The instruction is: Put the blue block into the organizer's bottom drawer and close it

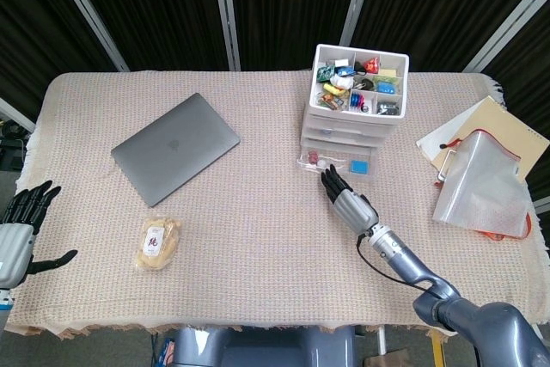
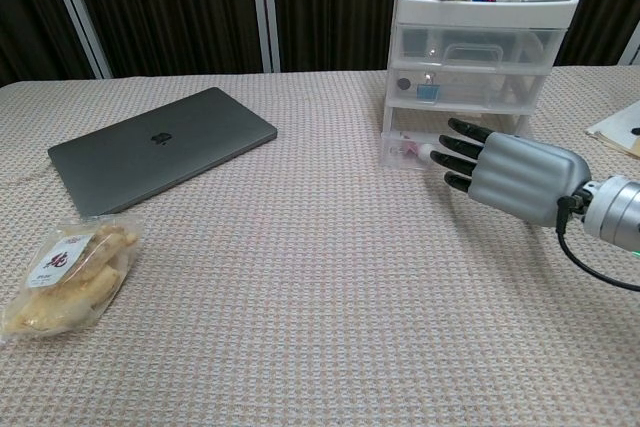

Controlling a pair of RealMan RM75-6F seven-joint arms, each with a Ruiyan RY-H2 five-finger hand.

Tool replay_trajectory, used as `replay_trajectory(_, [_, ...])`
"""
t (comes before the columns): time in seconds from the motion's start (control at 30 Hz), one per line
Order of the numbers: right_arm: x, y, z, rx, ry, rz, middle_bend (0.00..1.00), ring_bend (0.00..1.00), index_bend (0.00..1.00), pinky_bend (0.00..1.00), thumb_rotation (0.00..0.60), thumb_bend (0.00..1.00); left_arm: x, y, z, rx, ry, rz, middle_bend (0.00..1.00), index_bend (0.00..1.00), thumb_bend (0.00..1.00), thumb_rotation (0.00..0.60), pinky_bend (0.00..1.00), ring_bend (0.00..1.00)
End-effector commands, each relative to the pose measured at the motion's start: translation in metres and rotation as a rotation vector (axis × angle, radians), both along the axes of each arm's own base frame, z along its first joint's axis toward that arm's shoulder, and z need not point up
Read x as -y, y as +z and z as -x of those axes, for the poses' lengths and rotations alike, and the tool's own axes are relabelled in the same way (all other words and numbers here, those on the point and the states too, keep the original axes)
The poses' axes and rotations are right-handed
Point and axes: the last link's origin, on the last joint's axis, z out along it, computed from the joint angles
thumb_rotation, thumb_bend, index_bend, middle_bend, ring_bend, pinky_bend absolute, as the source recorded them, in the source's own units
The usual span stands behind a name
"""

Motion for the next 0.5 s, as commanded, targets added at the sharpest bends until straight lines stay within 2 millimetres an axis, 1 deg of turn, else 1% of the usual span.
replay_trajectory(0.03, [0.003,-0.001,0.002,-0.016,-0.009,0.014,0.03,0.00,0.19,0.03,0.600,0.26,0.000,0.000,0.000,0.001,0.000,0.002,0.00,0.00,0.15,0.600,0.00,0.00])
replay_trajectory(0.23, [0.008,0.000,0.007,-0.053,-0.024,0.039,0.04,0.00,0.20,0.03,0.600,0.26,0.000,0.001,-0.001,0.004,0.000,0.001,0.00,0.00,0.15,0.600,0.00,0.00])
replay_trajectory(0.5, [0.017,0.004,0.008,-0.050,-0.052,0.093,0.05,0.00,0.21,0.03,0.600,0.26,0.000,0.001,-0.001,0.007,0.002,0.003,0.00,0.00,0.15,0.600,0.00,0.00])
